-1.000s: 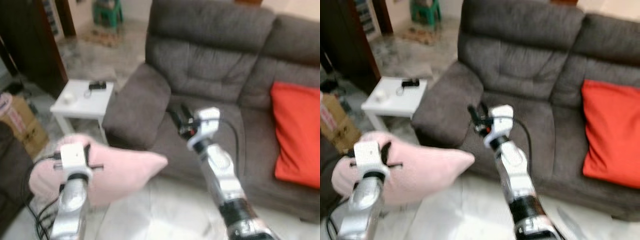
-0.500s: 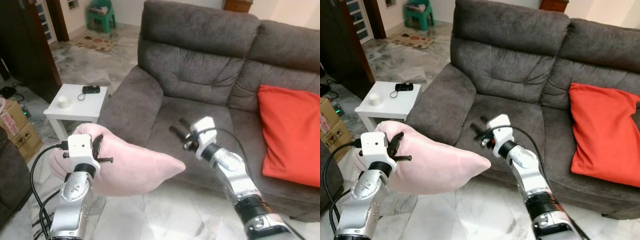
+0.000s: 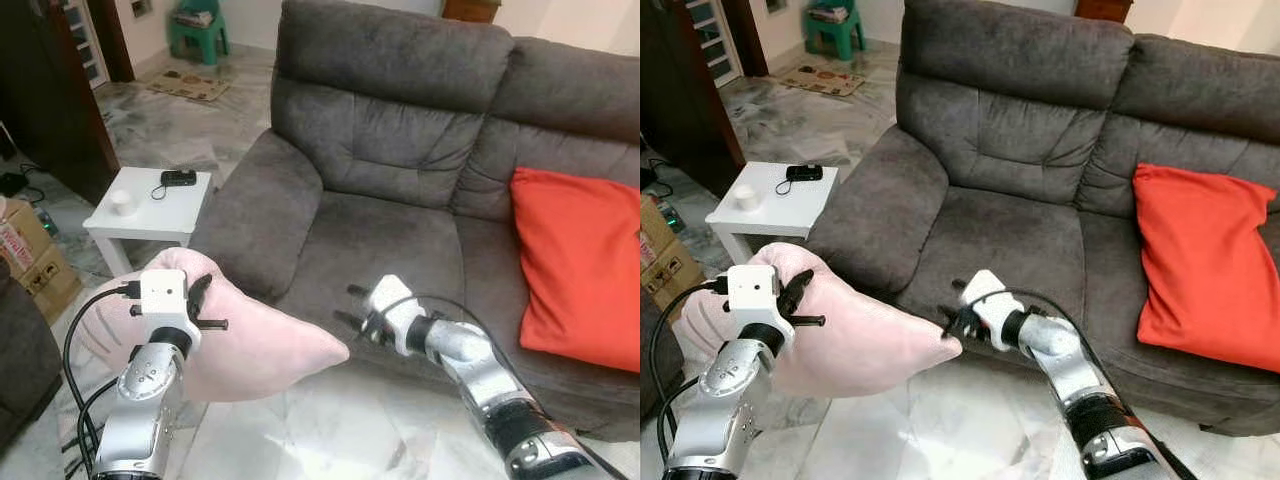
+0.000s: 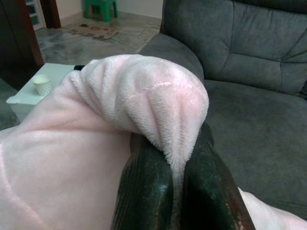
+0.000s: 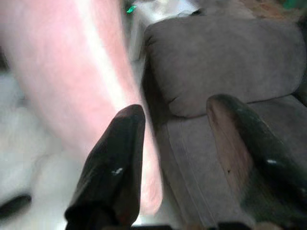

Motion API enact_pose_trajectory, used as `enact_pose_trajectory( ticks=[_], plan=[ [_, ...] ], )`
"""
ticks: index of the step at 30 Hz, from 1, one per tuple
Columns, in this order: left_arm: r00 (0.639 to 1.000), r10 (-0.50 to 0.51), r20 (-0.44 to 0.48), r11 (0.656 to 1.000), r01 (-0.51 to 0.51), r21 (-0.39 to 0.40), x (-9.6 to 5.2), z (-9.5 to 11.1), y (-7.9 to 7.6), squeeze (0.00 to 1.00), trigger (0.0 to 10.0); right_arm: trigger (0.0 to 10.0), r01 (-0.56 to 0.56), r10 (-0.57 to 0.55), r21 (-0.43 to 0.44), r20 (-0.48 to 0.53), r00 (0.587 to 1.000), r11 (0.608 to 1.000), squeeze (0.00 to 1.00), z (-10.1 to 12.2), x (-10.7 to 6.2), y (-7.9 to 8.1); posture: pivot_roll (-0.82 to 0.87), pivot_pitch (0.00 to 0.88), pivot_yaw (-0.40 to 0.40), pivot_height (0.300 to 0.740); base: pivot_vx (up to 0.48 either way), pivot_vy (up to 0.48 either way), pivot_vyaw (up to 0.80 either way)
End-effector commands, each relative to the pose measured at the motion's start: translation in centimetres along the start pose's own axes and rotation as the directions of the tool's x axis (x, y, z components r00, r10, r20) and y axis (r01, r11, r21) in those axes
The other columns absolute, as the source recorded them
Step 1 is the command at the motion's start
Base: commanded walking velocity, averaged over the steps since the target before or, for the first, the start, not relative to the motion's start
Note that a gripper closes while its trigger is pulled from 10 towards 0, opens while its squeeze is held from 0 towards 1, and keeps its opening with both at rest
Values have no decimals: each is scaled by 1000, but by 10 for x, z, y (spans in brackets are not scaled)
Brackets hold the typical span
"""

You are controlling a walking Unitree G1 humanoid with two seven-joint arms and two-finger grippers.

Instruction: Move the pillow to the sofa from floor

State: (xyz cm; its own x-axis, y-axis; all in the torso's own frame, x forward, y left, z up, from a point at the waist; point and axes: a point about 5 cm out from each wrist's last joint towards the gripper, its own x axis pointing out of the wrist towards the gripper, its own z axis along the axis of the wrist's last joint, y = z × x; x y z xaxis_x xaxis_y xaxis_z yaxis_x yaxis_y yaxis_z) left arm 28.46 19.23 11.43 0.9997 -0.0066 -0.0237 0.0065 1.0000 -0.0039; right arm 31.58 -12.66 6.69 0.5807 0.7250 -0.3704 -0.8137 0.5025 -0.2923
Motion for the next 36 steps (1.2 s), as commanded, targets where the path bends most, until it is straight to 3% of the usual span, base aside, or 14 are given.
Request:
enact_pose_trajectory(
  ticks=[1,5,8,12,14,25,36],
  plan=[
    [988,-58,142,998,57,10,6,35,-9,0,10000,10000,-81,79,-22,-88,993,996,1000,-18,-5,12,116,0,-62,740,0,0,0],
    [987,-87,134,996,86,19,7,36,-11,0,10000,10000,-114,109,-34,-137,985,993,1000,-28,-6,20,117,0,-59,740,0,0,0],
    [985,-115,129,993,113,21,6,36,-13,0,10000,10000,-154,132,-97,-200,971,983,1000,-36,-7,25,117,0,-56,740,0,0,0],
    [983,-146,116,989,144,26,5,35,-15,0,10000,10000,-131,101,-127,-217,971,983,1000,-38,-6,25,121,0,-57,740,0,0,0],
    [982,-154,113,988,151,27,5,35,-17,0,10000,10000,-116,72,-169,-249,966,979,0,-41,-6,23,120,0,-57,740,0,0,0],
    [969,-215,124,976,218,-7,4,41,-26,0,10000,10000,-107,39,-182,-343,939,977,0,-56,-4,30,135,0,-64,740,0,0,0],
    [958,-255,132,965,262,-34,2,45,-32,0,10000,10000,-62,0,-138,-411,911,989,0,-68,-2,38,151,0,-69,740,0,0,0]
  ],
)
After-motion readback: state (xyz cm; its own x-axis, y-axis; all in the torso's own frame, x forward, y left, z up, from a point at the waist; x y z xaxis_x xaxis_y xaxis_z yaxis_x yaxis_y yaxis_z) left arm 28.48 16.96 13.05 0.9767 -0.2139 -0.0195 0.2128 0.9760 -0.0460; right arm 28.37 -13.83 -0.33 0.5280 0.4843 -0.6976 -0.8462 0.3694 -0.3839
